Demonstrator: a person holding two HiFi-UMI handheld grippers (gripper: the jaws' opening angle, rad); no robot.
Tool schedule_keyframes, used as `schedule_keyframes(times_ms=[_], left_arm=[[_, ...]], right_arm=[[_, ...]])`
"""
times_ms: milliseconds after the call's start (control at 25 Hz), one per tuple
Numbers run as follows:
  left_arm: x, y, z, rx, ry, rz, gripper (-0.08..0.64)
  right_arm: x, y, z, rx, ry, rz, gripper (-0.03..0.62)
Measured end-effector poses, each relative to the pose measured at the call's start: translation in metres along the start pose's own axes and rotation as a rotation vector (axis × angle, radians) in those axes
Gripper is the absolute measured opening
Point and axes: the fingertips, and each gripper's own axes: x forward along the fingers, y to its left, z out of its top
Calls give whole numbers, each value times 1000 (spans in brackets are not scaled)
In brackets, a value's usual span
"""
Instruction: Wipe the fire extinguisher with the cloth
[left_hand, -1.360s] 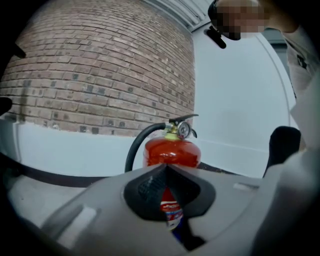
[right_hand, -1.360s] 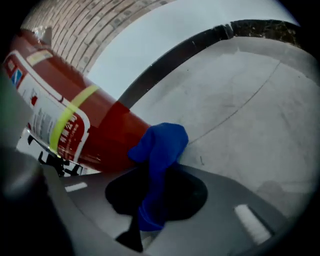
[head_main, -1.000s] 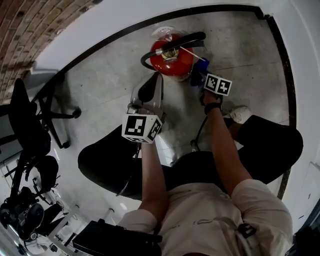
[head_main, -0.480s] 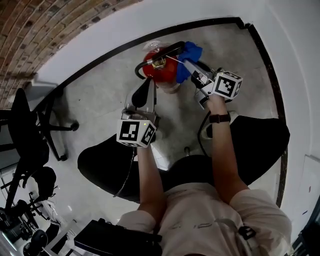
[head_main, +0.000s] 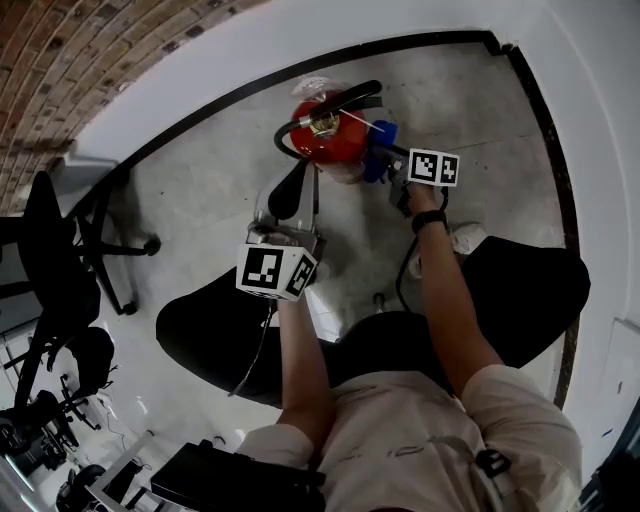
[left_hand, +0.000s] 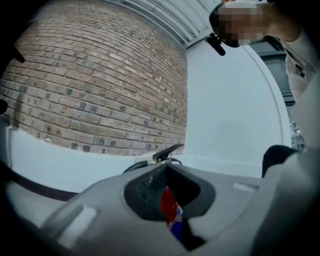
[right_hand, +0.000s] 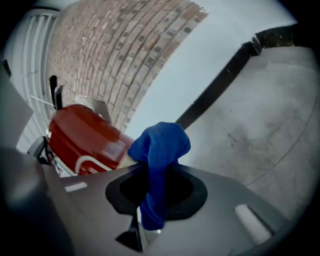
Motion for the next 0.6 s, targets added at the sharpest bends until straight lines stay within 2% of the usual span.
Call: schedule_keyframes(times_ms=[200, 360, 440, 600], left_arm=[[5, 0, -28, -17, 55, -12, 2], [5, 8, -43, -26, 88, -4, 2], [7, 13, -45, -25, 95, 2, 2], [9, 21, -39, -15, 84, 1, 2]], right_arm=[[25, -80, -48, 97, 67, -116, 71], [40, -131, -108, 46, 265, -273, 64], [43, -145, -126, 46, 301, -290, 68], [44, -146, -123, -19, 376, -275, 72]])
